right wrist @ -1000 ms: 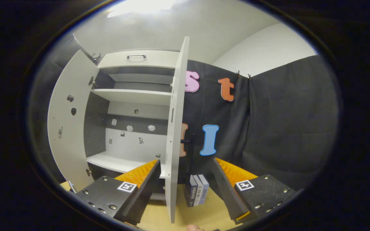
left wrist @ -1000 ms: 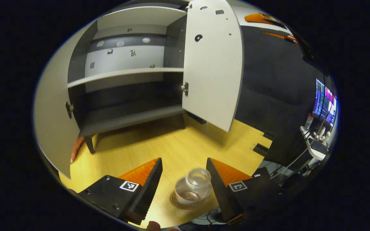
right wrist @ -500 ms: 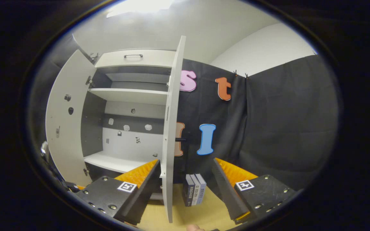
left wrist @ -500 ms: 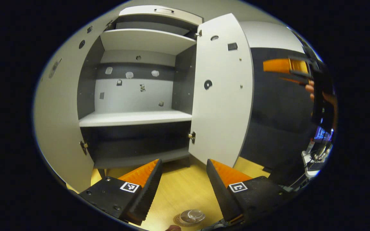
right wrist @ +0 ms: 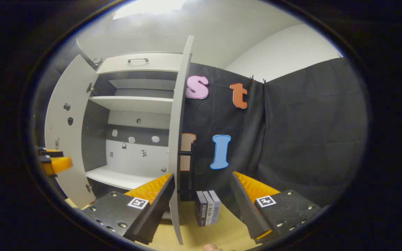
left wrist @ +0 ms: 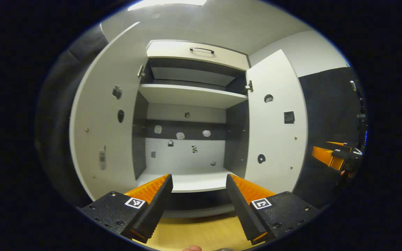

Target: Grasp the bottle in the cabinet with the left hand and place it on the coaster, then close the right door with the right hand and the left door with the left hand.

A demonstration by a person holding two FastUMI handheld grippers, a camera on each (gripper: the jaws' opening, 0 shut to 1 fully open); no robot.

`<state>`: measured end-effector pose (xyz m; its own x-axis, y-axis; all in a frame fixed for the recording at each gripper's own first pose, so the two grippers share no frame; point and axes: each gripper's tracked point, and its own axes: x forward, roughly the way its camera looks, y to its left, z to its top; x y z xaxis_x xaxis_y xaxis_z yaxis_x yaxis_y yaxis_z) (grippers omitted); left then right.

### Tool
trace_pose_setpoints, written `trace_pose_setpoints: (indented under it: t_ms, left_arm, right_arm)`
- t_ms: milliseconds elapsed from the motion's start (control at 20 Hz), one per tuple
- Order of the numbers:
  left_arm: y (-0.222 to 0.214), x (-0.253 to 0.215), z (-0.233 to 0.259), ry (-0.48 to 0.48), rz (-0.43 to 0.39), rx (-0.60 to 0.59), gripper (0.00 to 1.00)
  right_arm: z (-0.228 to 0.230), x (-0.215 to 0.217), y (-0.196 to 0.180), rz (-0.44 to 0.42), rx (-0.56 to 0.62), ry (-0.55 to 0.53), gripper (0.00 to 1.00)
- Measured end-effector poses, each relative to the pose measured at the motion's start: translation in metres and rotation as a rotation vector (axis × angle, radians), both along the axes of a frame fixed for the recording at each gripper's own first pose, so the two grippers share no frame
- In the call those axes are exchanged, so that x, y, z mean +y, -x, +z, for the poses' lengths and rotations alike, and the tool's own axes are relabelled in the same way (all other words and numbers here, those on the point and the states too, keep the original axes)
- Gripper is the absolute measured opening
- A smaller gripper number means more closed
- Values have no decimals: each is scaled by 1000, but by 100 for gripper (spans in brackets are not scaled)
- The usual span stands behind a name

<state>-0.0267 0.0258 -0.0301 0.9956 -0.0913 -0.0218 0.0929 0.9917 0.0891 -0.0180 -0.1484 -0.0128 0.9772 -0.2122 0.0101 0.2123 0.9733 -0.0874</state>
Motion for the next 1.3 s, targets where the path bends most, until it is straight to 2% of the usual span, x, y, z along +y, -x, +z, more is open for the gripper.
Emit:
trace_pose_setpoints:
  t_ms: [200,400,550,650,800,1050,1100,1300]
  left_arm:
    - [20,29,39,20,113,-59,94]
    - [38,66,68,-12,242,-114,94]
    - [49,93,76,-2,316,-131,94]
    - [54,109,71,7,364,-119,94]
    - [60,125,66,39,409,-108,94]
    - [61,130,59,86,425,-89,95]
    - [63,132,58,83,431,-89,94]
    - [73,145,55,26,486,-86,95]
  right_arm:
    - [-3,-11,-17,-4,7,-10,96]
    - [-2,-11,-32,1,7,-12,96]
    - [-2,-14,-35,-10,7,-15,95]
    - [-2,-7,-36,17,13,-15,95]
    - [1,9,-36,67,15,-22,95]
    - [0,38,-36,125,15,-23,95]
    - [0,44,-38,140,18,-26,93]
    - [-3,73,-45,220,26,-50,95]
